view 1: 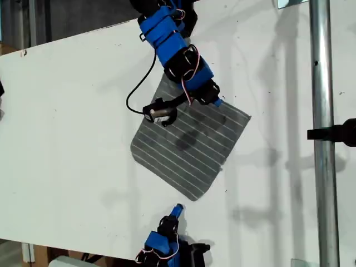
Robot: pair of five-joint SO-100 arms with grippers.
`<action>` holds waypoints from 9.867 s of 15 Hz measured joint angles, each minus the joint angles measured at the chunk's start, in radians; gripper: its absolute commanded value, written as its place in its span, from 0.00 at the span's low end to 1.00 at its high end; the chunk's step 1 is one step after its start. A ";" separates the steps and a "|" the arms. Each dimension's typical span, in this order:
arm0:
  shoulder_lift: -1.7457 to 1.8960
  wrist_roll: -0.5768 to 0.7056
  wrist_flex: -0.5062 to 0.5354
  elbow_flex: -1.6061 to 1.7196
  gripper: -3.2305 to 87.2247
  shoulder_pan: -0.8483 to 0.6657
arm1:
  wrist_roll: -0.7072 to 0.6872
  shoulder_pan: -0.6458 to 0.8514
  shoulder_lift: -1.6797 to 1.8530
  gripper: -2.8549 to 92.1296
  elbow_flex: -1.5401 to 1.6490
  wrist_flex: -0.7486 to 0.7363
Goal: Grasp corners of a towel and fold twice.
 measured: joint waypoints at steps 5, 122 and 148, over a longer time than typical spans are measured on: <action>0.000 -0.003 0.000 0.000 0.00 -0.002 | -0.152 0.043 0.000 0.41 0.014 -0.140; -2.283 0.997 0.110 -2.034 0.00 -0.425 | 0.264 0.238 0.209 0.03 0.479 0.305; -1.546 0.732 0.241 -1.454 0.52 -0.316 | 0.488 0.041 1.015 0.32 1.183 -0.092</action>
